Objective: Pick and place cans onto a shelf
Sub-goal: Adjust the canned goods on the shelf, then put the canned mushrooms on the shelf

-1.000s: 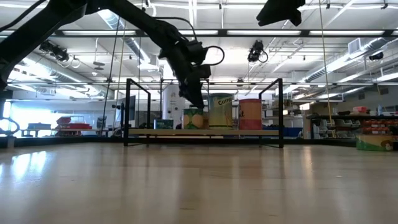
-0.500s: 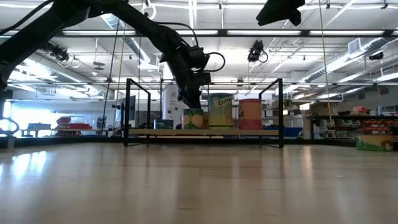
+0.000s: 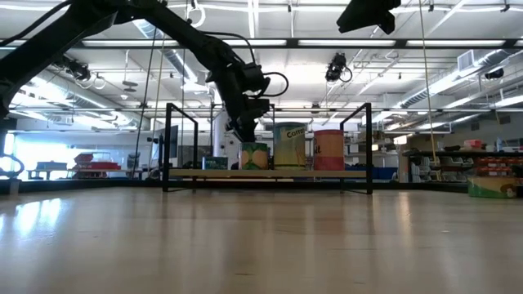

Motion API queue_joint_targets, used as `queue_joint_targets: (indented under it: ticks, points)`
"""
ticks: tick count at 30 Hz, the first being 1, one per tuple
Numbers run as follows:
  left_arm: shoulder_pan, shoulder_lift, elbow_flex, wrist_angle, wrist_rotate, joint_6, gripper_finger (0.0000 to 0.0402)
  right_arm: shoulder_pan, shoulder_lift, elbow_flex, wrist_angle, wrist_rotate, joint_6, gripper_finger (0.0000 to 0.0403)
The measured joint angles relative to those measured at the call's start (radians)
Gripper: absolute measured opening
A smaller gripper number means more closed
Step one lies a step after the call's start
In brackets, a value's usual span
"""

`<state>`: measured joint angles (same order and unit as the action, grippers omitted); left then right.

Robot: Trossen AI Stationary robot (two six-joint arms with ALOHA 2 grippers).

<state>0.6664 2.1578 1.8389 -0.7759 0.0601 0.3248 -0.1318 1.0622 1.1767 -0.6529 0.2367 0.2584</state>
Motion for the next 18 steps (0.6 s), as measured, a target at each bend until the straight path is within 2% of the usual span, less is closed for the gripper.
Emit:
queue_joint_targets:
  ticks: [6, 9, 14, 18]
  points:
    - [-0.009, 0.000, 0.002, -0.001, -0.001, 0.000, 0.0005, -0.001, 0.000, 0.000, 0.000, -0.001, -0.014, 0.0094]
    - [-0.009, 0.005, 0.036, -0.052, 0.002, 0.022, 0.0006, -0.001, 0.000, 0.000, -0.002, -0.005, -0.031, 0.0094]
    - [-0.010, 0.000, 0.176, -0.185, 0.003, 0.074, 0.0006, -0.005, 0.004, 0.000, -0.102, 0.005, -0.104, 0.0108]
    - [-0.011, 0.000, 0.291, -0.284, 0.005, 0.054, 0.0006, -0.009, 0.003, 0.000, -0.226, 0.009, -0.145, 0.0138]
